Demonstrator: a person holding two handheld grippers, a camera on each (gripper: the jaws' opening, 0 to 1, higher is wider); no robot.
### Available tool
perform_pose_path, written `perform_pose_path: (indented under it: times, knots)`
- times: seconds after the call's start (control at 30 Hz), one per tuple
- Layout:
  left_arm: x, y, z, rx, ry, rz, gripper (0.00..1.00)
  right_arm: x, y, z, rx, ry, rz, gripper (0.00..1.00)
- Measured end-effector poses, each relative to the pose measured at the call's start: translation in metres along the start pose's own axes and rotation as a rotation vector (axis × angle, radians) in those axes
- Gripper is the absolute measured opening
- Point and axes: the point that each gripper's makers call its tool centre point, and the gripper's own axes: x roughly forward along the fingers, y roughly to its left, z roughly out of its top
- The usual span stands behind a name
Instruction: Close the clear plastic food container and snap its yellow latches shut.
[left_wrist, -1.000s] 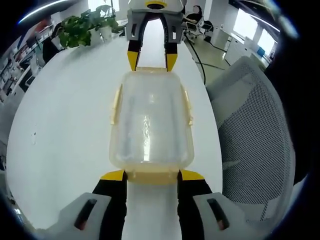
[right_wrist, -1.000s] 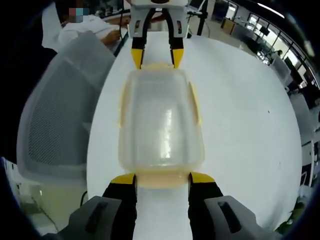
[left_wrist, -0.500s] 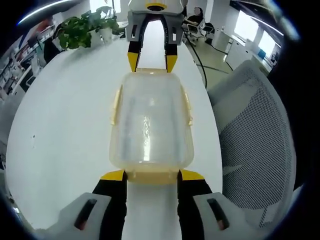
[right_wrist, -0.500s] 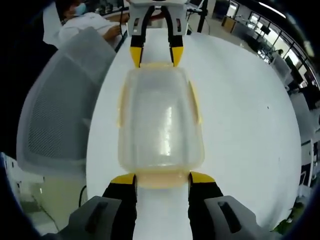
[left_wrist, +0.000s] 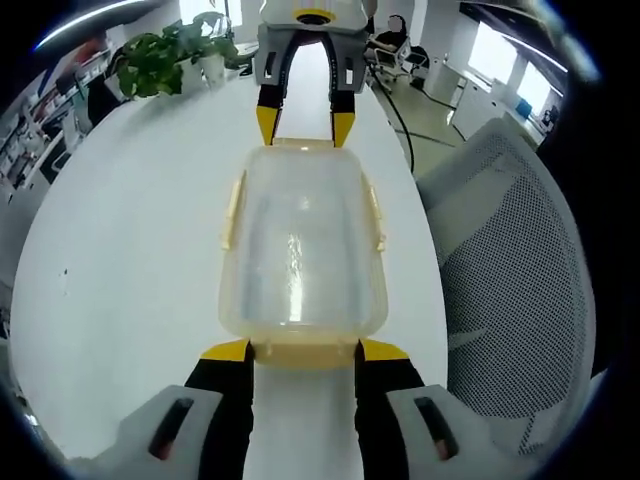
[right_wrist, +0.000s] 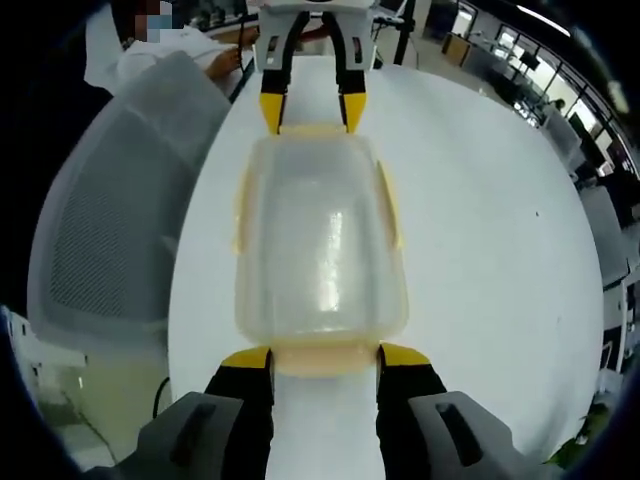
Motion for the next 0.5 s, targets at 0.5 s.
perform_pose_path:
  times: [0.5]
  knots:
    - [0.0029,0.0008,0.0003,0.011,0.002,0.006,0.39,0.003,0.0001,-0.0026,0.002,-0.019,0.015,0.39]
